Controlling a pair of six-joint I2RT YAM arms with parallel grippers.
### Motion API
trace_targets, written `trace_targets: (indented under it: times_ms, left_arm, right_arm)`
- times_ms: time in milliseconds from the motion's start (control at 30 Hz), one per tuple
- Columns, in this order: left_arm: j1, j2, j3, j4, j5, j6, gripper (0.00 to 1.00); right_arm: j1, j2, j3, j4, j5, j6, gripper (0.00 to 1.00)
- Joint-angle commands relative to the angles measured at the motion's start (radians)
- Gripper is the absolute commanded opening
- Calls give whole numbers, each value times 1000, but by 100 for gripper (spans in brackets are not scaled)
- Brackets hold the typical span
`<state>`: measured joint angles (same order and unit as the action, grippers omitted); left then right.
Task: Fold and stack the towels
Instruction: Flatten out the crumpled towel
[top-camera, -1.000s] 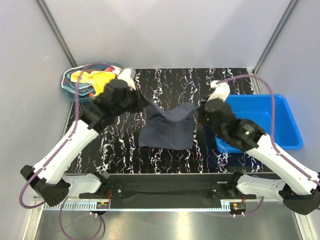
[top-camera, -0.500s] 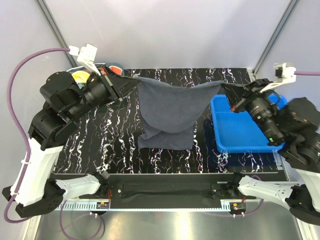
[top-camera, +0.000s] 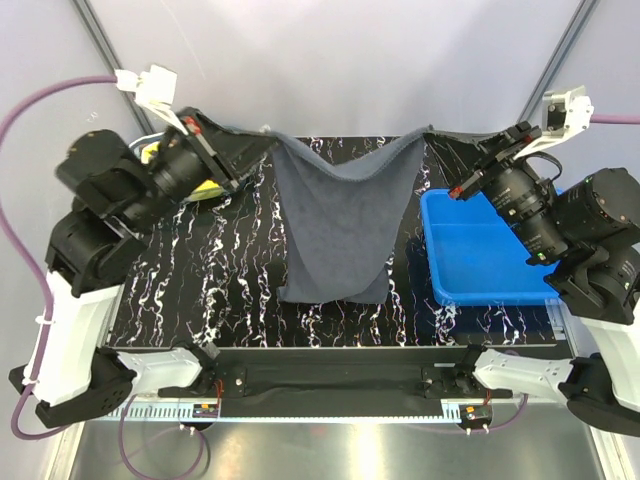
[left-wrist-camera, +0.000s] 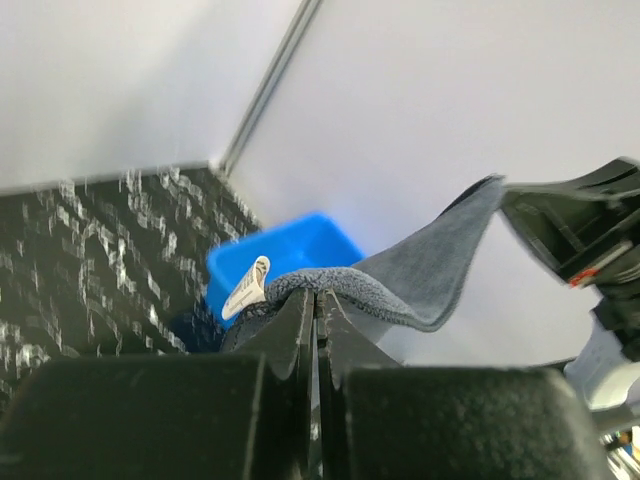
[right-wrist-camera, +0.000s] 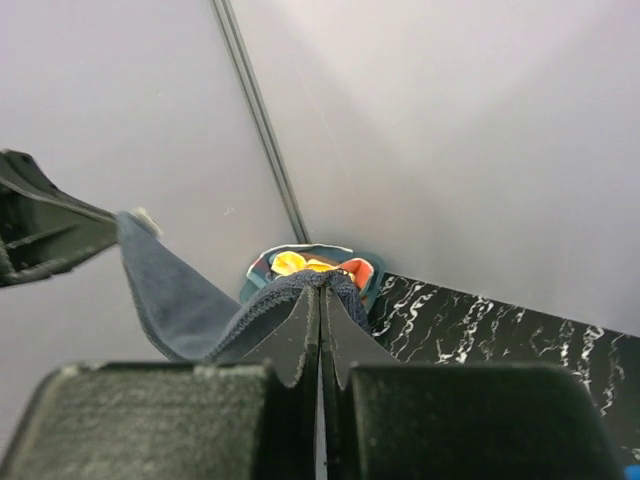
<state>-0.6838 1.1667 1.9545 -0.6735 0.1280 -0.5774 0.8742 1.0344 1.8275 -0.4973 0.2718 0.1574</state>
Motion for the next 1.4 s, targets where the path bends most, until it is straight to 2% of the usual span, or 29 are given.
trace_targets:
  times_ms: [0,233,500,633,667,833,867,933,1033,1100,1267,1300,1367]
  left_arm:
    - [-5,21,104,68,-13,34,0]
    - [-5,-45,9,253,113,-25,0]
    - [-5,-4,107,272,186,-76,0]
    - [-3,10,148,197,108,-30,0]
    - [-5,16,162,172,51,-1,0]
    - [0,86,239,7,-175,105,0]
    - [15,114,245,-7,-230,128,0]
    - [56,148,248,-40,-241,129,0]
    - [174,205,218,-11,-142,88,0]
    - [245,231,163,31,-77,83,0]
    - [412,316,77,221,27,44,0]
    - [432,345,73,248,39,37,0]
    - [489,454,90,327,108,11,0]
  right_arm:
    - [-4,-4,62,60,33,-122,0]
    - [-4,-103,12,137,-85,-130,0]
    - [-4,-77,62,163,-140,-110,0]
    - [-4,-79,20,218,-83,-130,0]
    - [-4,-76,16,227,-62,-148,0]
    - [-4,-5,-8,319,162,-284,0]
    - [-4,10,-17,369,202,-358,0]
    - [-4,74,-31,417,303,-436,0]
    - [-18,171,-53,532,353,-565,0]
    - [-84,249,-47,531,308,-543,0]
    - [-312,435,35,430,140,-331,0]
    - [-389,508,56,416,76,-300,0]
    - [-455,591,149,364,-9,-217,0]
